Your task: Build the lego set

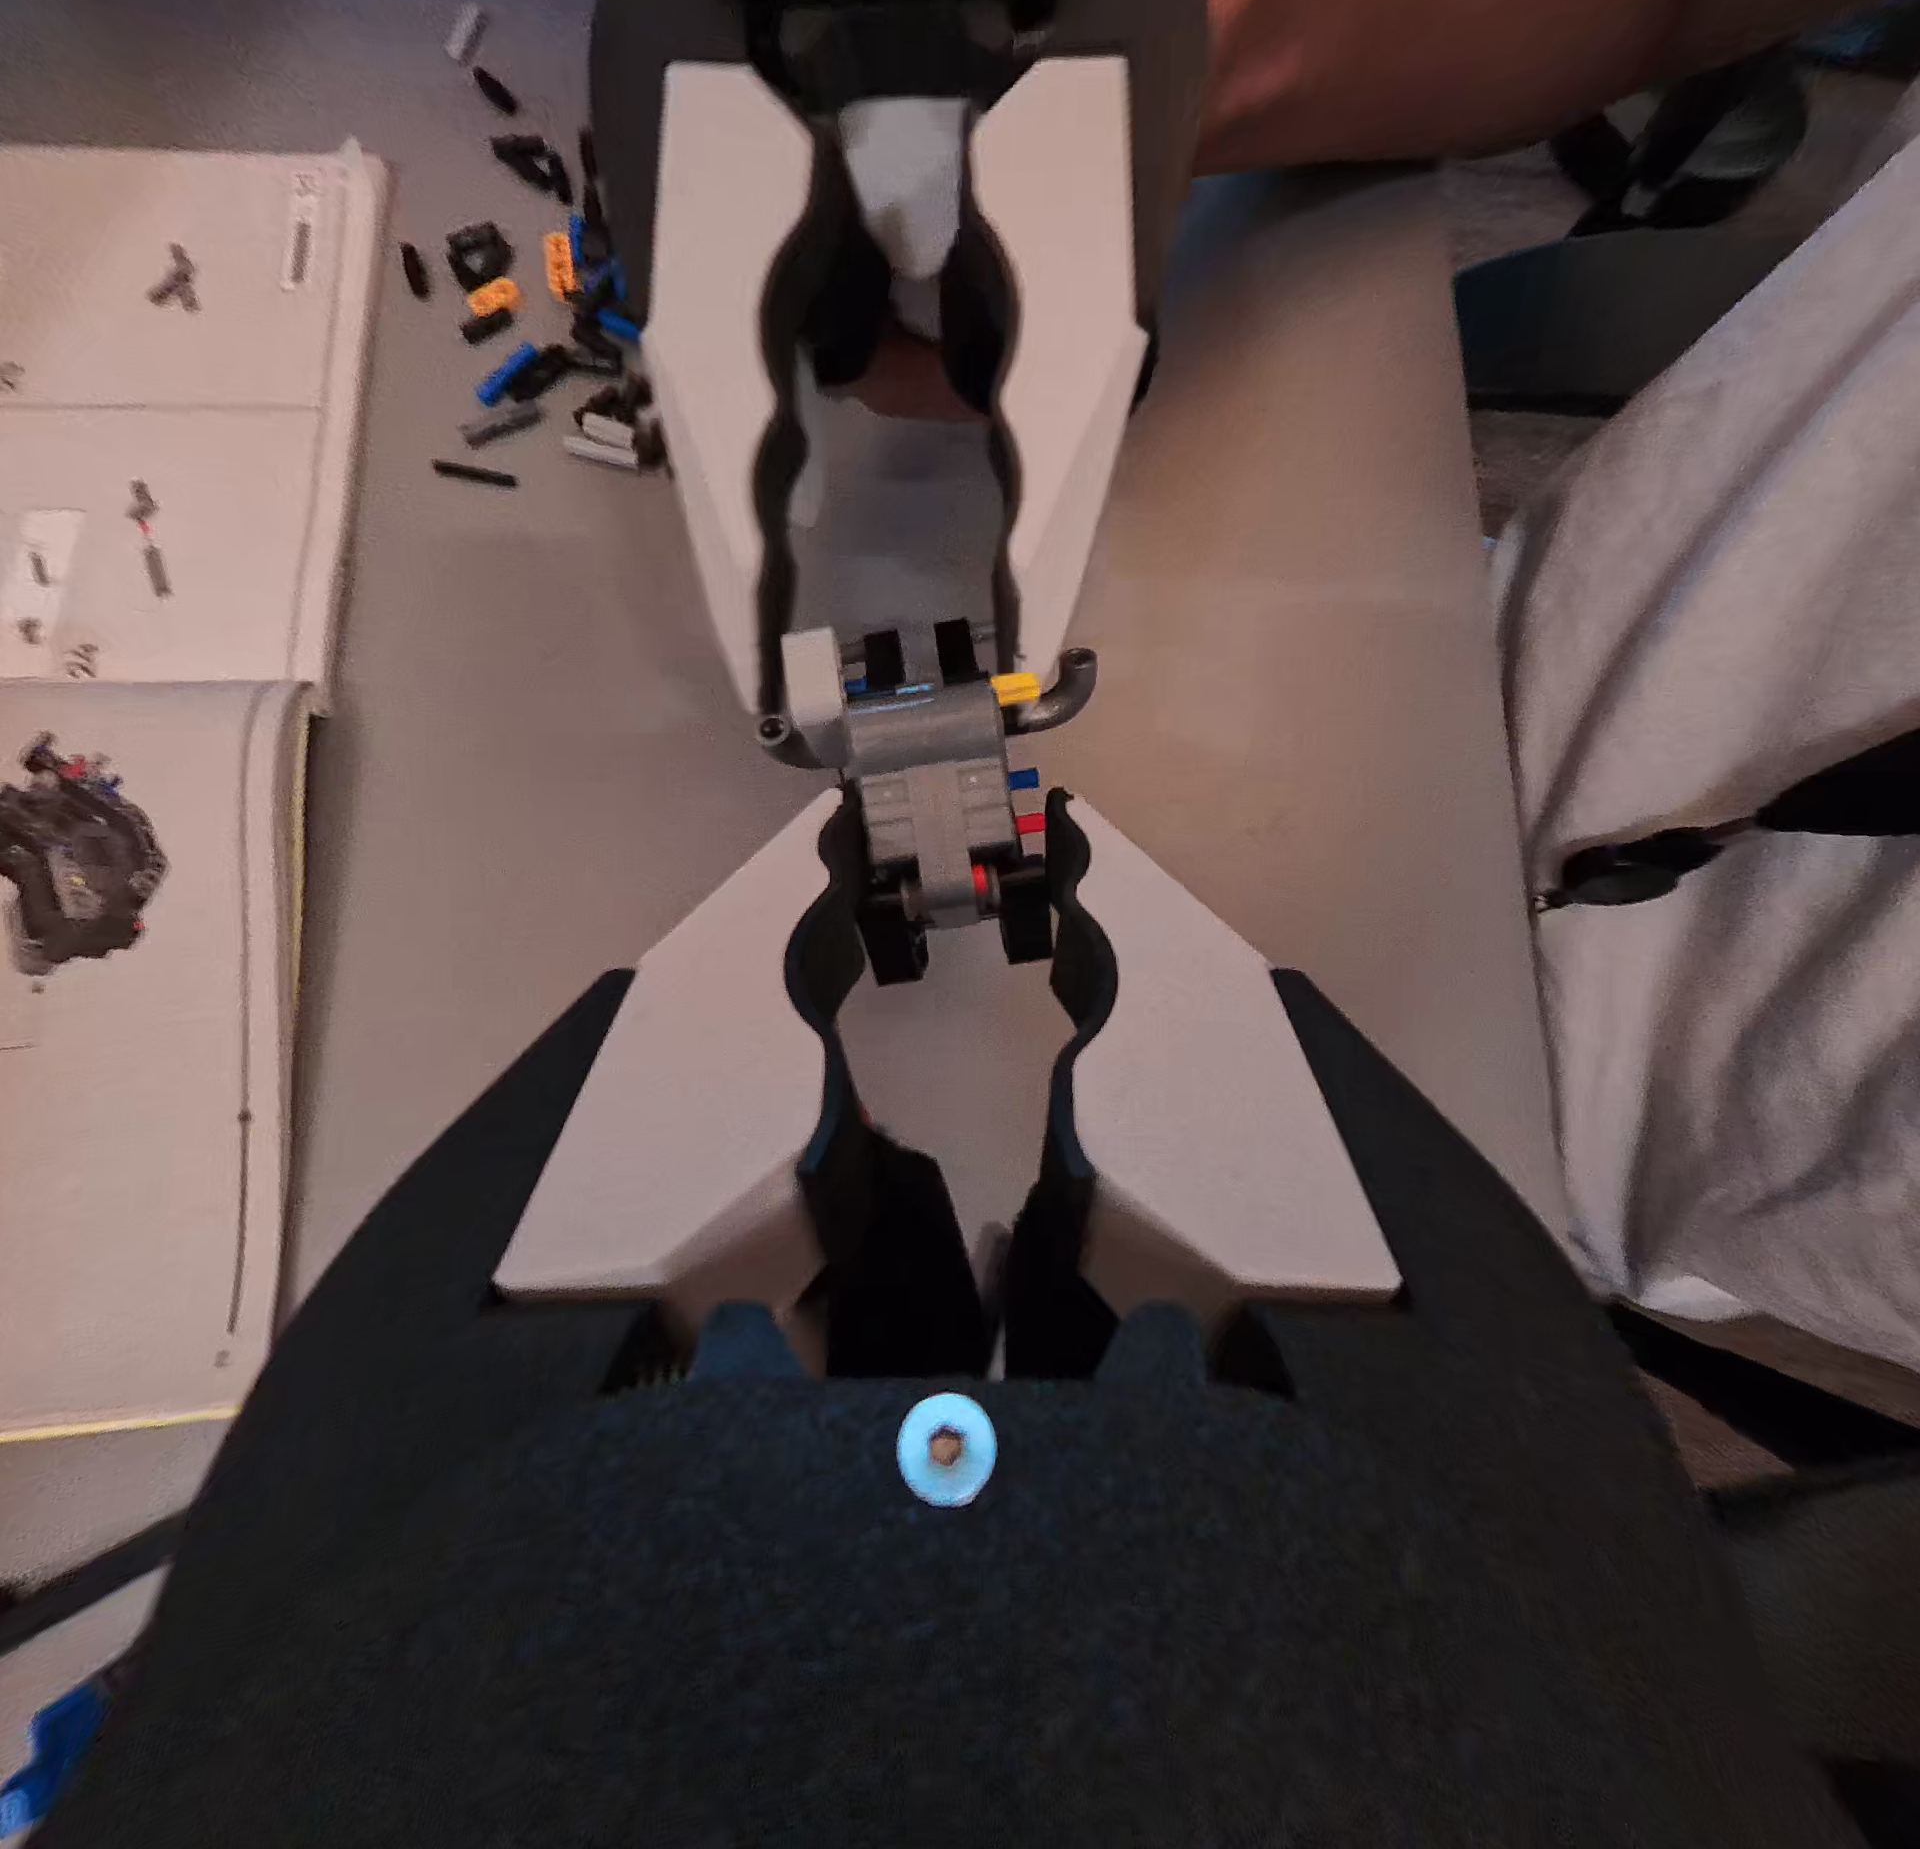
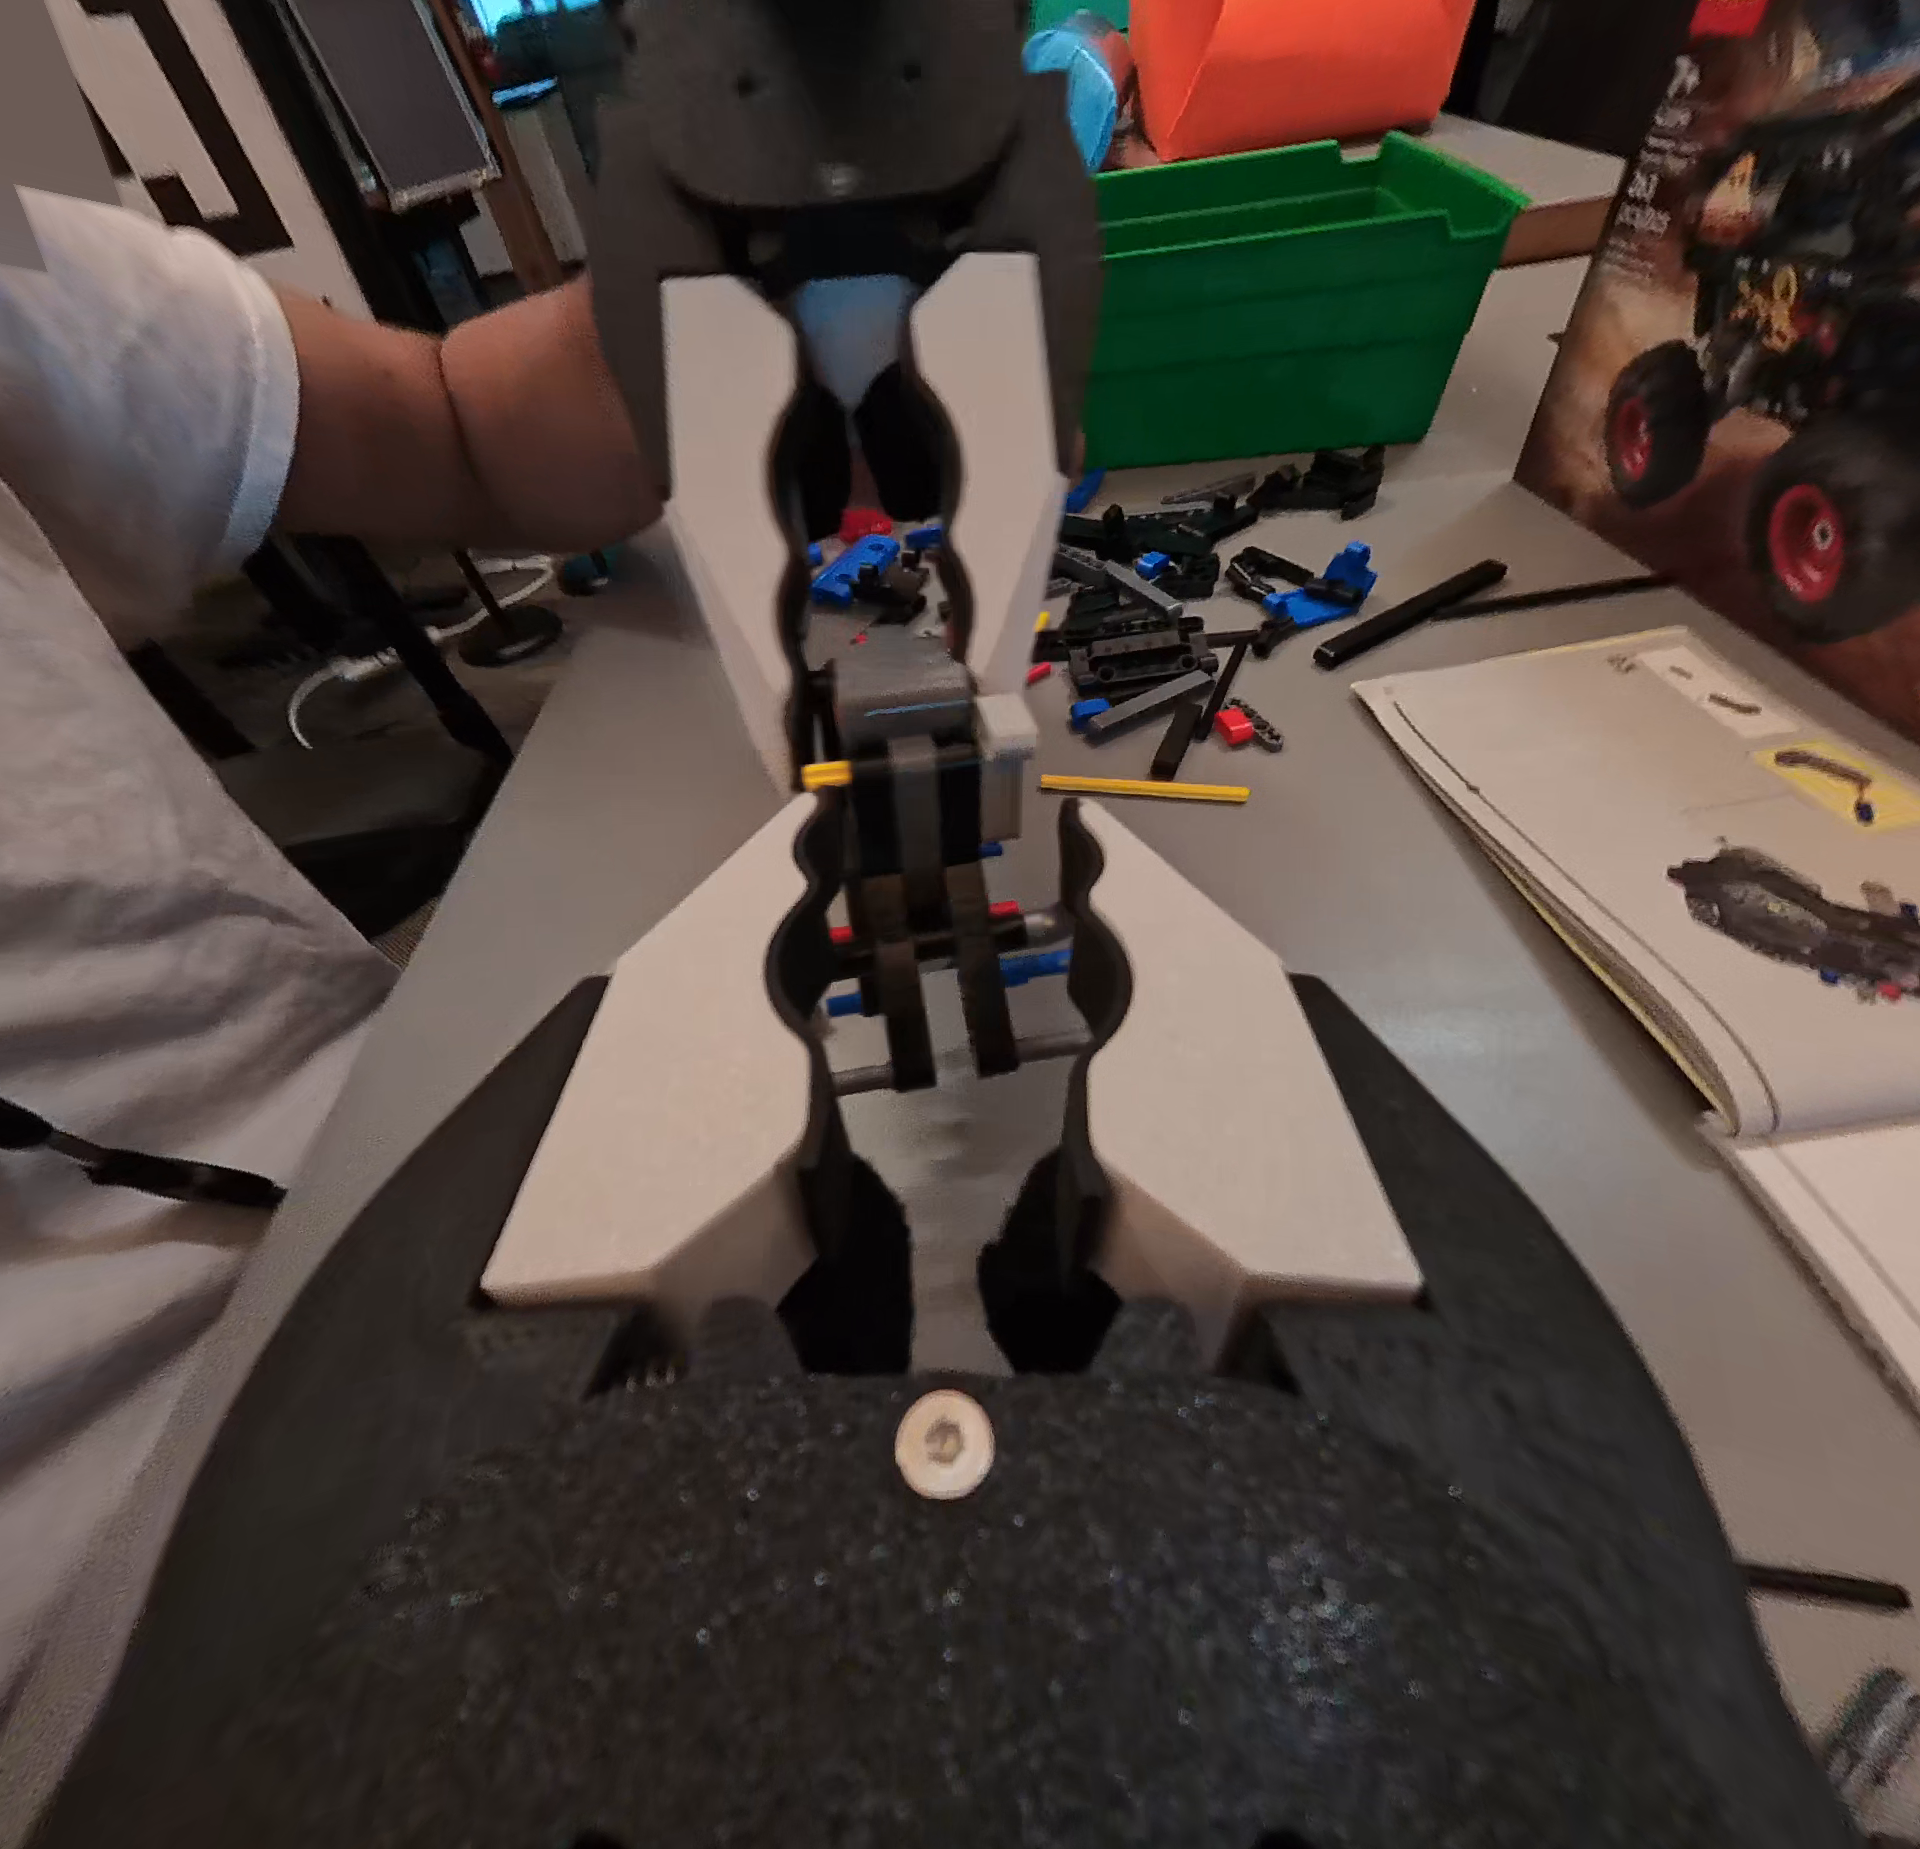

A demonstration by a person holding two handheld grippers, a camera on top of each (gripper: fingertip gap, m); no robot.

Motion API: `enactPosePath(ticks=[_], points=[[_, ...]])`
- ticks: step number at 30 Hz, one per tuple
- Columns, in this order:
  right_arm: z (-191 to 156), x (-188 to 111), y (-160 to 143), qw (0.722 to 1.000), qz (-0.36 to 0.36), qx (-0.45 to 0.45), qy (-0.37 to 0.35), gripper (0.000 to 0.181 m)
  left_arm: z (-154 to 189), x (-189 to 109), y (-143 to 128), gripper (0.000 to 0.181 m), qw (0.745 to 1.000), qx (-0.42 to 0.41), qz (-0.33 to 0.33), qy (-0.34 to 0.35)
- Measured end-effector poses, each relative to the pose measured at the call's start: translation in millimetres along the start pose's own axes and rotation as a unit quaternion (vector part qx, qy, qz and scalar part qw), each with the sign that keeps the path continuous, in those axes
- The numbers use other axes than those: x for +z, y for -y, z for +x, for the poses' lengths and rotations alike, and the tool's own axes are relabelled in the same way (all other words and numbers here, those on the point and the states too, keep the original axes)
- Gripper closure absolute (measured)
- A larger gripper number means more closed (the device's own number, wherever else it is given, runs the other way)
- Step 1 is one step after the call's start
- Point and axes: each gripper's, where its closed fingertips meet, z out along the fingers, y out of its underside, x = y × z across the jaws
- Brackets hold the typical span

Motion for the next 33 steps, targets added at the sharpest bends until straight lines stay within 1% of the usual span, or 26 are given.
enactPosePath(ticks=[1,3,5,8,10,12,14,15,17,20,22,26,29,30,33], points=[[-3,1,-1,1.0,-0.005,-0.016,0.001,0.146,-1,1,-2,0.15,1.0,-0.013,-0.013,-0.008],[-4,4,-4,0.999,-0.014,-0.032,-0.01,0.148,-2,1,-6,0.15,0.998,-0.032,-0.034,-0.029],[-2,3,-1,0.999,-0.003,-0.031,-0.019,0.149,-4,-1,-3,0.15,0.997,-0.045,-0.035,-0.044],[-2,-2,4,1.0,0.012,-0.011,-0.01,0.148,-2,-5,5,0.15,0.995,-0.06,-0.022,-0.073],[-1,-3,5,1.0,0.015,-0.007,-0.005,0.148,0,-5,3,0.15,0.994,-0.053,-0.039,-0.089],[-1,-5,5,1.0,0.011,-0.011,-0.003,0.147,1,-5,-1,0.15,0.993,-0.028,-0.059,-0.095],[-2,-6,4,1.0,0.007,0.0,0.006,0.133,0,-5,0,0.15,0.994,-0.005,-0.066,-0.089],[-4,-5,4,1.0,0.008,0.007,0.014,0.132,1,-5,2,0.15,0.994,0.003,-0.063,-0.091],[-5,-3,4,1.0,0.011,0.007,0.014,0.133,2,-5,8,0.15,0.994,0.005,-0.056,-0.094],[-7,0,5,1.0,0.017,-0.008,0.007,0.145,5,-4,12,0.15,0.993,0.004,-0.052,-0.102],[-5,1,5,1.0,0.021,-0.009,0.0,0.146,4,-4,12,0.151,0.994,0.005,-0.052,-0.093],[-3,-3,12,0.999,0.049,0.024,0.001,0.149,0,-8,22,0.152,0.997,-0.01,-0.014,-0.081],[-2,-6,16,0.996,0.063,0.061,0.018,0.149,-2,-10,30,0.152,0.996,-0.026,0.019,-0.078],[-1,-7,17,0.995,0.066,0.072,0.019,0.149,-4,-11,31,0.15,0.997,-0.027,0.029,-0.072],[4,-11,16,0.992,0.07,0.099,0.02,0.149,-6,-16,34,0.139,0.996,-0.036,0.06,-0.064]])
